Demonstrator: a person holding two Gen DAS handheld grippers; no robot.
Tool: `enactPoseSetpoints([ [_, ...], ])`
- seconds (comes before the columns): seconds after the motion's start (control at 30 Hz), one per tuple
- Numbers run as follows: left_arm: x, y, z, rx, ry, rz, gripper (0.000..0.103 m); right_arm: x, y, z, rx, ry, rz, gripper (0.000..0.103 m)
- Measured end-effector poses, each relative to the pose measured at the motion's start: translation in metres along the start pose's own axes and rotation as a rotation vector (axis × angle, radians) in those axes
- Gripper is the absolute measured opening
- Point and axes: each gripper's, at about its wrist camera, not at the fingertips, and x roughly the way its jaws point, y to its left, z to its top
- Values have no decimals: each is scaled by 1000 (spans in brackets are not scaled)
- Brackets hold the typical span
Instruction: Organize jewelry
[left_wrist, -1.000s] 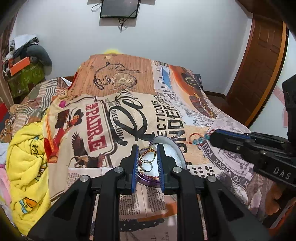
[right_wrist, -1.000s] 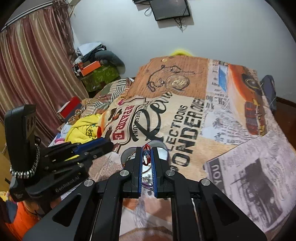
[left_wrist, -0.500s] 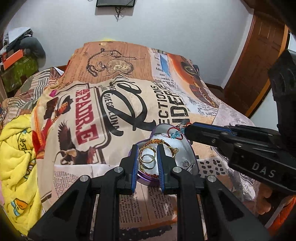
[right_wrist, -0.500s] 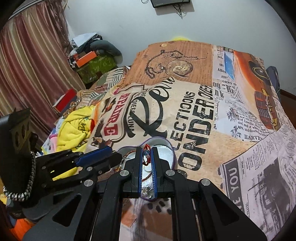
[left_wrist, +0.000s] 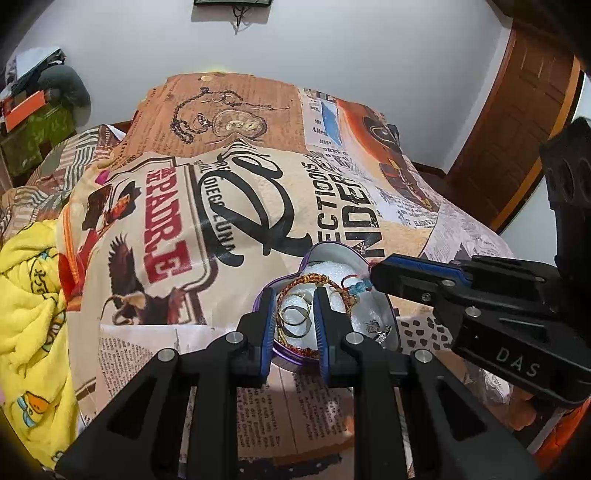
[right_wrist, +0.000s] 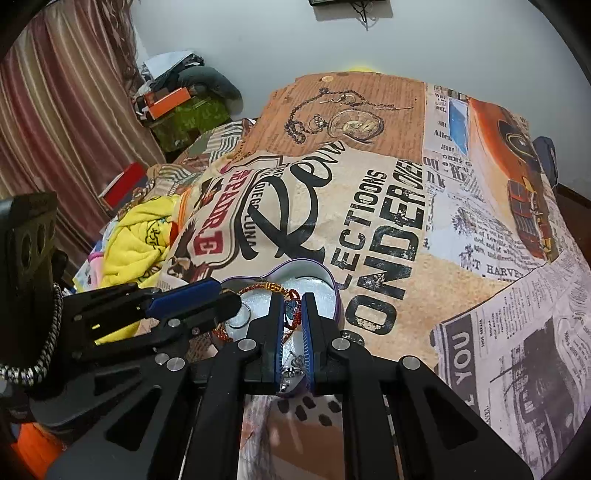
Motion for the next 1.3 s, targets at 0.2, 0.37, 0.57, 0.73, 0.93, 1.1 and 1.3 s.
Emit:
enactPoseSetpoints([
  [0.2,-17,3,3,-13,-29,10,30,-13,0,1,-4,-35,-45,34],
  [0.37,-41,0,8,-11,-73,22,31,-31,1,3,-16,-66,-69,35],
  [0.57,-87,-10,13,-9,-158,31,31,-67,8,6,-16,-136,-76,35],
  [0.73,-142,-25,18,2,-279,39,31,-121,22,9,-28,-258,-83,35],
  [0.93,-227,-55,8,44,-492,75,42,-208,50,-1,-64,-477,-114,35],
  [1.1,-277,-72,-11,42,-620,97,56,-258,74,-19,-85,-615,-148,42],
  [1.3,-306,-82,-32,44,-695,163,78,-279,93,-35,-104,-703,-219,76],
])
